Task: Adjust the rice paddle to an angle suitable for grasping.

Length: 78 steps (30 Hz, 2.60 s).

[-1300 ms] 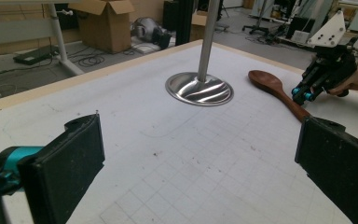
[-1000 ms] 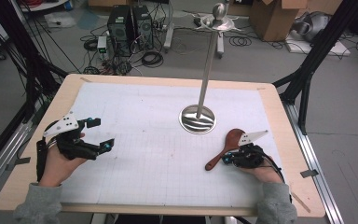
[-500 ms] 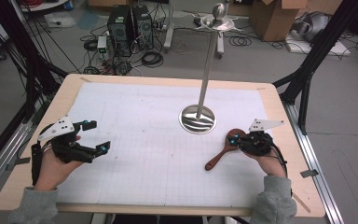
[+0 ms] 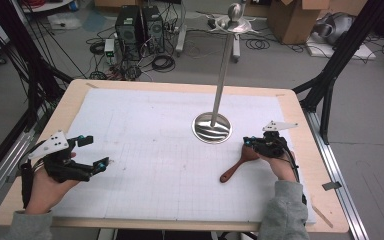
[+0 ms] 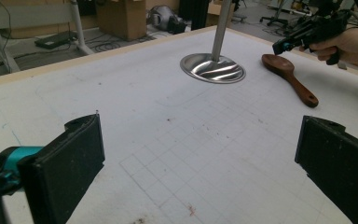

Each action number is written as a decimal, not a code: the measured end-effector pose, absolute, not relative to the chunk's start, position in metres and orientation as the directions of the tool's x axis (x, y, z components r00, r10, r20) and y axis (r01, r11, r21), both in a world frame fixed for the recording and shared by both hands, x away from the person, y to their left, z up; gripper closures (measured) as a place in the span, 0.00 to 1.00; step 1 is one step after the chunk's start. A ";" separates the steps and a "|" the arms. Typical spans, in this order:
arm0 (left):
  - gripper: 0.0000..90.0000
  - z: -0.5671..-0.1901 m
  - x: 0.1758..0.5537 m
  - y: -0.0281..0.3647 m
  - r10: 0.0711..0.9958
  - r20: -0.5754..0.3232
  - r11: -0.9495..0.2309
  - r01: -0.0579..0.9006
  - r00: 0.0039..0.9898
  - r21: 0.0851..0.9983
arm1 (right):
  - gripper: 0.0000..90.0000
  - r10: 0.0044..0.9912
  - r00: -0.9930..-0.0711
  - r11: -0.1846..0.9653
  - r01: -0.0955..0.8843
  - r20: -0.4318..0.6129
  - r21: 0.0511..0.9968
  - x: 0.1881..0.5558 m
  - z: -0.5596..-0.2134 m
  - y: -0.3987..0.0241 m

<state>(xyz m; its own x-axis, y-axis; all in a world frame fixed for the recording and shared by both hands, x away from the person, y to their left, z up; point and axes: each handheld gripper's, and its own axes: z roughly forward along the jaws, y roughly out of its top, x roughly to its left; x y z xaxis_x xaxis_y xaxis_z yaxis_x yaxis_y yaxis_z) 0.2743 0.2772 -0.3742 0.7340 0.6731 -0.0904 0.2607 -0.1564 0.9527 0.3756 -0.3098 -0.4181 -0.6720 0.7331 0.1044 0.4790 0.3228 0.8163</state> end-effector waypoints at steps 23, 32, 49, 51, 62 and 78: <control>0.02 -0.380 0.269 0.282 0.682 -0.099 -0.159 0.279 0.724 0.947 | 1.00 0.761 -0.648 0.415 0.511 0.020 0.753 0.397 -0.433 -0.290; 0.02 -0.384 0.268 0.279 0.679 -0.101 -0.173 0.292 0.727 0.941 | 1.00 0.770 -0.638 0.418 0.532 0.023 0.736 0.400 -0.435 -0.288; 0.02 -0.385 0.266 0.282 0.685 -0.099 -0.173 0.293 0.722 0.940 | 1.00 0.778 -0.626 0.477 0.533 -0.053 0.699 0.403 -0.439 -0.282; 0.02 -0.385 0.266 0.281 0.683 -0.096 -0.179 0.293 0.724 0.939 | 1.00 0.781 -0.622 0.479 0.539 -0.056 0.693 0.402 -0.438 -0.283; 0.02 -0.385 0.277 0.268 0.659 -0.102 -0.183 0.290 0.745 0.939 | 1.00 0.797 -0.605 0.443 0.578 -0.006 0.685 0.392 -0.437 -0.301; 0.02 -0.385 0.290 0.249 0.620 -0.107 -0.197 0.286 0.777 0.938 | 1.00 0.796 -0.605 0.438 0.591 0.013 0.677 0.375 -0.437 -0.314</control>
<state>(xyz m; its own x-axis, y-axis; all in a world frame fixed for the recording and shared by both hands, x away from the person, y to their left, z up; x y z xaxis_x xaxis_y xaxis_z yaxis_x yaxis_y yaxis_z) 0.2904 0.2487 -0.3853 0.7771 0.6202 -0.1067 0.2861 -0.1970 0.9377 0.3750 -0.3138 -0.4366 -0.6046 0.7964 0.0132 0.5912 0.4376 0.6775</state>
